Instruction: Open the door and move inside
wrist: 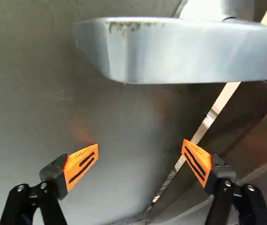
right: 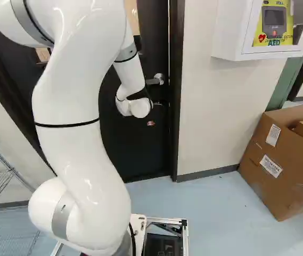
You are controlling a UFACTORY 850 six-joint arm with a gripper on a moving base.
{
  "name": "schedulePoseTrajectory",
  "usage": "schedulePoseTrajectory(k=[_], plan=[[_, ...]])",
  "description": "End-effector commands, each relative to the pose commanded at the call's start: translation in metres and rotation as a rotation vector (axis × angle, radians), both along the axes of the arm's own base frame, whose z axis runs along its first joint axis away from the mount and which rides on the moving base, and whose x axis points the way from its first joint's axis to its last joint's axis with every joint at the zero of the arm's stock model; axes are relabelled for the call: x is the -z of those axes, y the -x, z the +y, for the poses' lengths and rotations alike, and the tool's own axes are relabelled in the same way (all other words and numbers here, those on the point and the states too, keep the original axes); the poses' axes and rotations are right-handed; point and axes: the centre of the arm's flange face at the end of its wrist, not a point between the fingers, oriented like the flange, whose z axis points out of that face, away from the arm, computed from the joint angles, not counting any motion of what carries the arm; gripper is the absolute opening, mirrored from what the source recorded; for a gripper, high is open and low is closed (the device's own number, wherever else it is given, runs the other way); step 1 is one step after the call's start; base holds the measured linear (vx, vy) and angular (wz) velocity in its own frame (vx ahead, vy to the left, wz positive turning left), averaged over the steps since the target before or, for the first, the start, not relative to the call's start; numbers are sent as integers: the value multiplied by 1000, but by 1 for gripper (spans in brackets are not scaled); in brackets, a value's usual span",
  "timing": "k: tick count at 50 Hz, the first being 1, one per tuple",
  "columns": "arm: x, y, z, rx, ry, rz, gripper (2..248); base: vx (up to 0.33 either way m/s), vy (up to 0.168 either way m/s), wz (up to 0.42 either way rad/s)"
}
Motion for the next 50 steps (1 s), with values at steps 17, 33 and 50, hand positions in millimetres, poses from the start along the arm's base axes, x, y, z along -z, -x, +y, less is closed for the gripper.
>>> schedulePoseTrajectory(k=[17, 33, 50], plan=[[5, -32, 8, 41, -30, -3, 247, 0, 0, 0], [9, -59, 20, 77, -61, -5, 247, 0, 0, 0], [15, -86, 33, 114, -96, -11, 247, 0, 0, 0]])
